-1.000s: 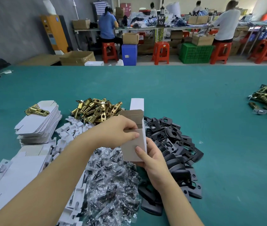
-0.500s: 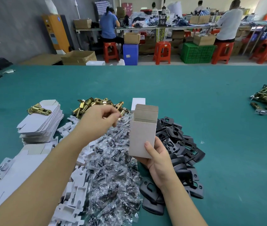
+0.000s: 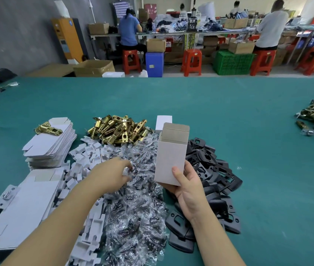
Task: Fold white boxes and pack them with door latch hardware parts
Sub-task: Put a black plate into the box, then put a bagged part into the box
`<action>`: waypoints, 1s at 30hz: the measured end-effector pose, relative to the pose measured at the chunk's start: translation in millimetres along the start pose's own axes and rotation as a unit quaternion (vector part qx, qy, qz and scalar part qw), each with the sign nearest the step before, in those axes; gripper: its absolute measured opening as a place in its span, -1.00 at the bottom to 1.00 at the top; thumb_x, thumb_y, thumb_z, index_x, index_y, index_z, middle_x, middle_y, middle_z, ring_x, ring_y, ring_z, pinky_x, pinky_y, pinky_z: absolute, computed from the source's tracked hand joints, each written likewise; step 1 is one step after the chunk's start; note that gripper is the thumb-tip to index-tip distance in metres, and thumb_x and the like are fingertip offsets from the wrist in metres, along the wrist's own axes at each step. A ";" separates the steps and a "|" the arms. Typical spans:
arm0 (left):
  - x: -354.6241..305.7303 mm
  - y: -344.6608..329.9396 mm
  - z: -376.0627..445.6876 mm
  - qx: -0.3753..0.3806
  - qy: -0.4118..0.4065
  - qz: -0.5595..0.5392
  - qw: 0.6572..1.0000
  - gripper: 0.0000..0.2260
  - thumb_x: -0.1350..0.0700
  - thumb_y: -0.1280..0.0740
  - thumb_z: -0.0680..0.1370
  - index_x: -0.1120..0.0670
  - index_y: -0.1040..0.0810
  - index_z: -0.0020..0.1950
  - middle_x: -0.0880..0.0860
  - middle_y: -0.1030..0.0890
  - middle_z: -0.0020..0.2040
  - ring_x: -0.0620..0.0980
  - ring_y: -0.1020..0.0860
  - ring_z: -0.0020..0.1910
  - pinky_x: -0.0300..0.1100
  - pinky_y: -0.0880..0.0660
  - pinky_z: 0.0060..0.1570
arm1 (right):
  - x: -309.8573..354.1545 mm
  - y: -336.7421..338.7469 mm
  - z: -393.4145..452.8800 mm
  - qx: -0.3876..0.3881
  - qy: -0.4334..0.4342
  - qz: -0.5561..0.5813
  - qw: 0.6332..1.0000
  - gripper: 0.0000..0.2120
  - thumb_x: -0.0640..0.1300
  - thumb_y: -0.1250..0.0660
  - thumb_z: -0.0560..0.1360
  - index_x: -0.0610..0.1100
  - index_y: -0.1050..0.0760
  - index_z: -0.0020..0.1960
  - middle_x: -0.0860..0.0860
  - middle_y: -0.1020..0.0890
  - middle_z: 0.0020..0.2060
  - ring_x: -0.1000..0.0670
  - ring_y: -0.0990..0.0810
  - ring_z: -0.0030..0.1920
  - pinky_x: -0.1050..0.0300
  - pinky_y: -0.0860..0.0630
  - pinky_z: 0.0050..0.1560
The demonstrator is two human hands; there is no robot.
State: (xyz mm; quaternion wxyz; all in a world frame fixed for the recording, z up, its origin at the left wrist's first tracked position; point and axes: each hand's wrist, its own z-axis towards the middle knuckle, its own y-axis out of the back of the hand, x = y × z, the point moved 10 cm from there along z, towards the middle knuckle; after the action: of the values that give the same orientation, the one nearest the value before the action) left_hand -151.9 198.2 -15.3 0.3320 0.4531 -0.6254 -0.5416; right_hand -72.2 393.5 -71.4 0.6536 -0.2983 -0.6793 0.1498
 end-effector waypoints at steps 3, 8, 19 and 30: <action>2.5 2.3 0.7 -0.017 0.007 -0.006 1.000 -0.70 -0.01 -0.35 0.62 -0.12 -0.51 0.36 -0.05 -0.58 0.19 -0.10 -0.60 -0.03 -0.06 -0.64 0.01 | -0.7 -0.4 0.2 0.003 -0.002 -0.005 1.000 -0.55 -0.12 -0.46 0.46 -0.06 -0.52 0.33 -0.08 -0.69 0.20 -0.08 -0.70 0.13 -0.13 -0.68 0.07; 12.9 15.5 1.8 -0.074 0.043 -0.009 0.996 -0.74 0.13 -0.27 0.64 -0.09 -0.55 0.30 -0.15 -0.62 -0.03 -0.21 -0.57 -0.27 -0.19 -0.61 -0.31 | 0.2 -2.3 -0.6 0.009 -0.002 -0.030 1.000 -0.54 -0.11 -0.45 0.46 -0.06 -0.50 0.34 -0.07 -0.70 0.19 -0.07 -0.70 0.12 -0.21 -0.66 0.14; 23.6 82.4 -24.2 -0.206 0.011 -0.472 0.857 -0.89 0.23 -0.41 0.57 0.02 -0.67 -0.04 0.03 -0.71 -0.21 -0.21 -0.42 -0.50 -0.36 -0.32 -0.54 | -1.3 -6.8 -2.0 0.026 0.000 -0.069 0.997 -0.53 -0.04 -0.50 0.46 -0.04 -0.51 0.34 -0.06 -0.70 0.18 -0.13 -0.70 0.15 -0.15 -0.67 0.12; -52.9 136.0 -47.2 -0.330 -0.097 -0.418 0.841 -0.89 0.28 -0.44 0.56 0.07 -0.68 -0.02 -0.10 -0.72 -0.15 -0.16 -0.69 -0.13 -0.24 -0.62 -0.06 | -1.0 -23.4 -10.2 0.078 -0.003 -0.114 0.990 -0.54 -0.07 -0.46 0.52 -0.04 -0.50 0.40 -0.12 -0.67 0.23 -0.14 -0.66 0.20 -0.10 -0.63 0.17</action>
State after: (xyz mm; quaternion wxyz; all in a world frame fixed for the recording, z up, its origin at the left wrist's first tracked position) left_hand -117.7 229.8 130.9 0.1416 0.4809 -0.1899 -0.8441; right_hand -67.2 372.8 -57.3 0.6852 -0.1669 -0.6974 0.1276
